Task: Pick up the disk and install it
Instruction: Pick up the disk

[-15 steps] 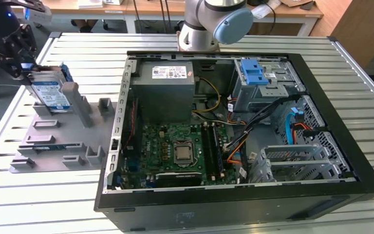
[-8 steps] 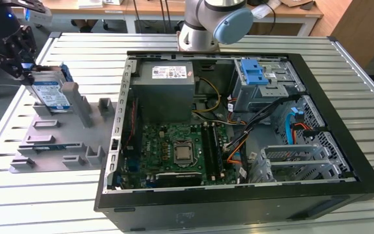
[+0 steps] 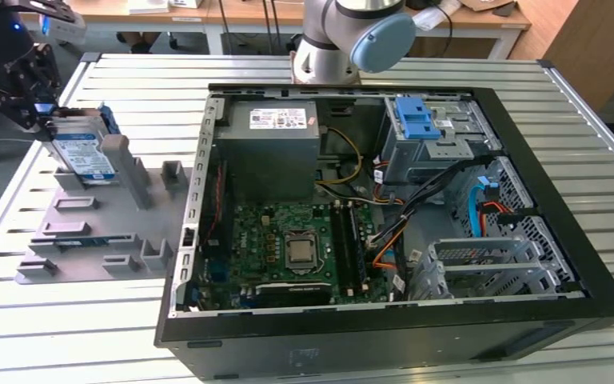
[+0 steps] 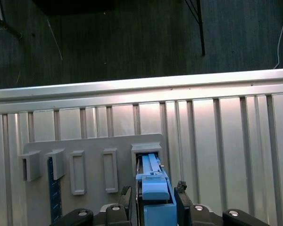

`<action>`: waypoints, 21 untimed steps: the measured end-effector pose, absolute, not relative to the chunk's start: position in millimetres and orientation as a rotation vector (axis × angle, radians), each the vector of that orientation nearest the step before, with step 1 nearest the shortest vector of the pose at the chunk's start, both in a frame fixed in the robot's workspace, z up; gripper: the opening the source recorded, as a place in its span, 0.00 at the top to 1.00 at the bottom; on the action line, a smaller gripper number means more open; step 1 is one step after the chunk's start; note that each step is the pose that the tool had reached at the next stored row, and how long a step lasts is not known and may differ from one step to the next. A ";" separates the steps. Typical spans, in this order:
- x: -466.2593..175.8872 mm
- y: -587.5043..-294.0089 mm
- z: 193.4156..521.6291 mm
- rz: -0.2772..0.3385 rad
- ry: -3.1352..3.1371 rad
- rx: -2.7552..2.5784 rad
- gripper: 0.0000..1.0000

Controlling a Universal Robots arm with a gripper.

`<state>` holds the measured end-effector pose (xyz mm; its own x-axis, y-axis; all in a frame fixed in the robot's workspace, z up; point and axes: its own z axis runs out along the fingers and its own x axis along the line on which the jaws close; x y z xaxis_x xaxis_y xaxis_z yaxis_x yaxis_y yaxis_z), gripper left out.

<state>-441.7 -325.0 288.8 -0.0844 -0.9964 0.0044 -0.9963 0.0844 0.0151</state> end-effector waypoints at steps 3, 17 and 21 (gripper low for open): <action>-441.7 -325.0 287.9 -0.013 -2.303 2.117 0.52; -441.7 -325.0 287.1 -0.012 -2.276 2.147 0.52; -441.7 -325.0 287.1 -0.012 -2.275 2.147 0.52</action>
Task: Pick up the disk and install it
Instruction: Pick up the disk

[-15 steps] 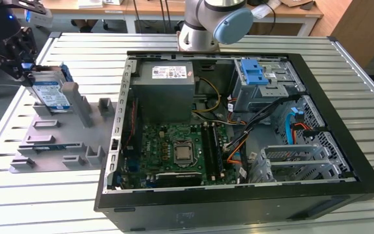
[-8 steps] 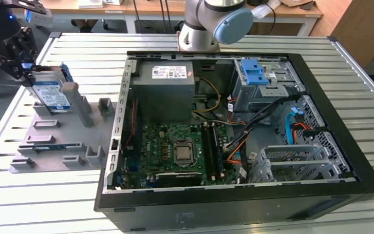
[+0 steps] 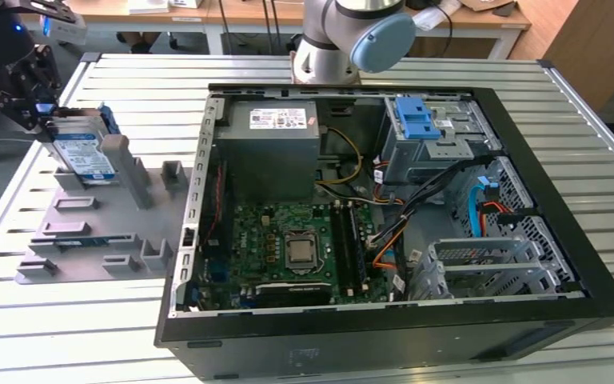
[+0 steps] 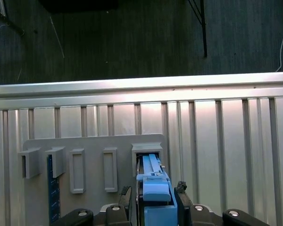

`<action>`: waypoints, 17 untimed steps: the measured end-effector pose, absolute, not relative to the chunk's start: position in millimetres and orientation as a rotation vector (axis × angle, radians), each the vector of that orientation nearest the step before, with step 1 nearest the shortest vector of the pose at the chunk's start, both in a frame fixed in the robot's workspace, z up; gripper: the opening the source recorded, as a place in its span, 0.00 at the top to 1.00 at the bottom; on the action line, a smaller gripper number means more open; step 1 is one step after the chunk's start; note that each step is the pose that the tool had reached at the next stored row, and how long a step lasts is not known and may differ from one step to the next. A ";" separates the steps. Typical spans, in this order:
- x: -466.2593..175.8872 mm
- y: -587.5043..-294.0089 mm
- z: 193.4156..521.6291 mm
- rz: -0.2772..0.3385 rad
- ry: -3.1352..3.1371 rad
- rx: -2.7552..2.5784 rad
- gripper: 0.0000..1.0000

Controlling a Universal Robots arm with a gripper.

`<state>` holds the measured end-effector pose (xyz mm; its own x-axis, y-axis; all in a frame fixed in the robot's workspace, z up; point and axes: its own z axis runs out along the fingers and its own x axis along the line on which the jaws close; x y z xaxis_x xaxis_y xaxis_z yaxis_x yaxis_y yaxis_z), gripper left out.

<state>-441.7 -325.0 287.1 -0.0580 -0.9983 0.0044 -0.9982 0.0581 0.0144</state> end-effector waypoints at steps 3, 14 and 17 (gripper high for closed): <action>-441.7 -325.0 287.1 -0.012 -2.275 2.147 0.54; -441.7 -325.0 287.1 -0.009 -2.274 2.147 0.63; -441.7 -325.2 287.1 -0.009 -2.258 2.163 0.63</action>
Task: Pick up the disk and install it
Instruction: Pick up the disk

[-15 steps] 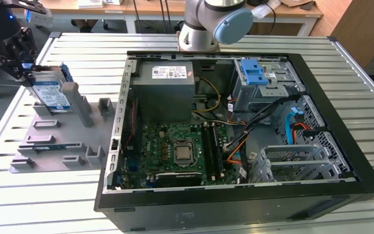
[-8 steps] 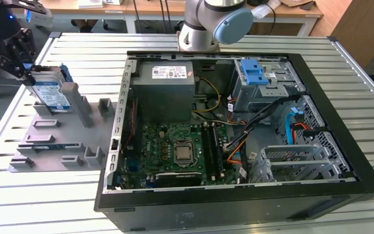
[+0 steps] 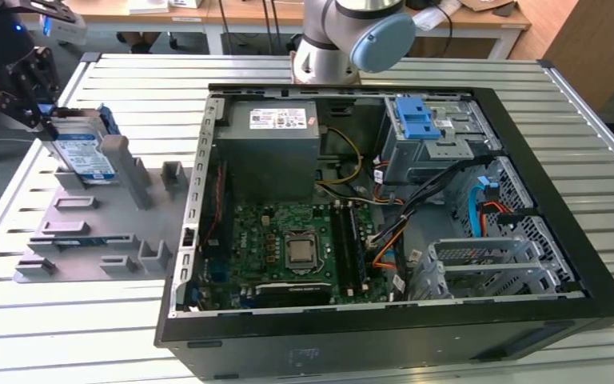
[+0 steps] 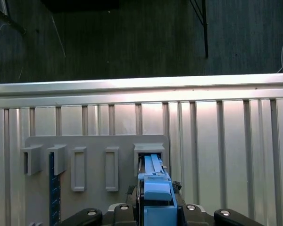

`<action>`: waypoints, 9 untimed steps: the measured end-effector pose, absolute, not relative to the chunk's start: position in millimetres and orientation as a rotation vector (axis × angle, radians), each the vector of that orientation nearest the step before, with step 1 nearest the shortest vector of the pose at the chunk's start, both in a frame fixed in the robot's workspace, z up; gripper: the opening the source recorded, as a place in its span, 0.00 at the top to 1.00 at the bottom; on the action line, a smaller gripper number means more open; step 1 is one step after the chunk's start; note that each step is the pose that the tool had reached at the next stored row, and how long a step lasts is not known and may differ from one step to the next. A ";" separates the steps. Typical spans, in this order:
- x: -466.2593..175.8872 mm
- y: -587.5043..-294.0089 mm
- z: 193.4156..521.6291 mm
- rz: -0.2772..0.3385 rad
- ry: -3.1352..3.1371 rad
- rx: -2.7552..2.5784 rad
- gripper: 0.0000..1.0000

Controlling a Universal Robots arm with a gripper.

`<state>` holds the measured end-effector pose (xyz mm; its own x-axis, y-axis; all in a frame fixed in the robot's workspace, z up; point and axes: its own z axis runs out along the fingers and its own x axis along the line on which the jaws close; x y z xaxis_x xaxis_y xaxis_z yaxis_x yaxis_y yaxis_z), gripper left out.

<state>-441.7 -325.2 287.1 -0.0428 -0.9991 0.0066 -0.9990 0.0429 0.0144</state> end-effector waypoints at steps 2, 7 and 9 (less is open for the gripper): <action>-441.8 -325.3 287.1 -0.009 -2.252 2.169 0.63; -441.7 -325.3 287.1 -0.009 -2.249 2.172 0.63; -441.7 -325.3 287.1 -0.009 -2.240 2.182 0.63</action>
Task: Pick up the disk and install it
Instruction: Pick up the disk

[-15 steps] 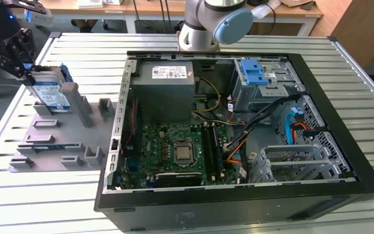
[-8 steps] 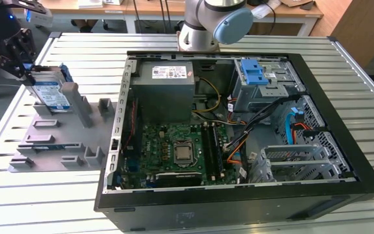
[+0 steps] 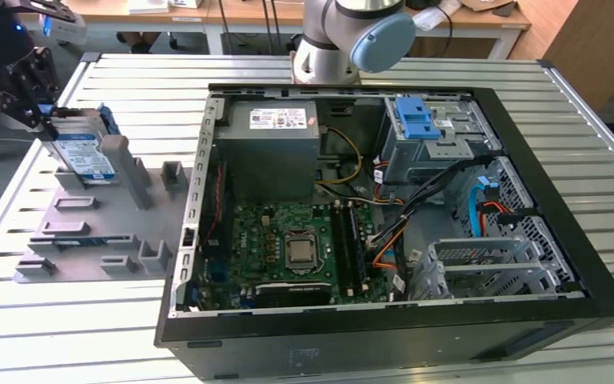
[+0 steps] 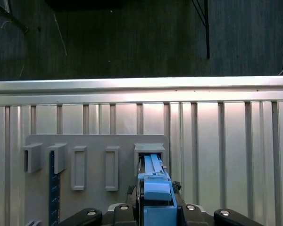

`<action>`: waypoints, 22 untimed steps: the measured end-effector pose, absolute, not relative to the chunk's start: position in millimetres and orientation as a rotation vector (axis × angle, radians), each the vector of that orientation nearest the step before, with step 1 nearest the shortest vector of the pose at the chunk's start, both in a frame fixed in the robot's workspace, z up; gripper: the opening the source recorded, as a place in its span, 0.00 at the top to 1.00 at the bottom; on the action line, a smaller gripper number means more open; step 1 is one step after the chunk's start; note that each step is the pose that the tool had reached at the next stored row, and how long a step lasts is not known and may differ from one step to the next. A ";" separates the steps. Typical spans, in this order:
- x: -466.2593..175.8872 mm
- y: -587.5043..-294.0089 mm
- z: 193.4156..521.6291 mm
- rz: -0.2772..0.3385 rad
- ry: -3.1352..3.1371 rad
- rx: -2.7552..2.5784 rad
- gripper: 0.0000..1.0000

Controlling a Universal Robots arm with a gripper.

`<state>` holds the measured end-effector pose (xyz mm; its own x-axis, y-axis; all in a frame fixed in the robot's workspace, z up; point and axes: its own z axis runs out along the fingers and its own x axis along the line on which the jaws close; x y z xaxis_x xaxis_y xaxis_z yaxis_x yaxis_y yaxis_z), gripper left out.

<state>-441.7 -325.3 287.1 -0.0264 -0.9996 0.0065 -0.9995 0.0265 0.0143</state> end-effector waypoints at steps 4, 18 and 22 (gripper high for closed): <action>-441.7 -325.3 287.1 -0.009 -2.234 2.188 0.63; -441.7 -325.3 287.1 -0.009 -2.232 2.190 0.56; -441.8 -325.3 287.1 -0.009 -2.231 2.190 0.57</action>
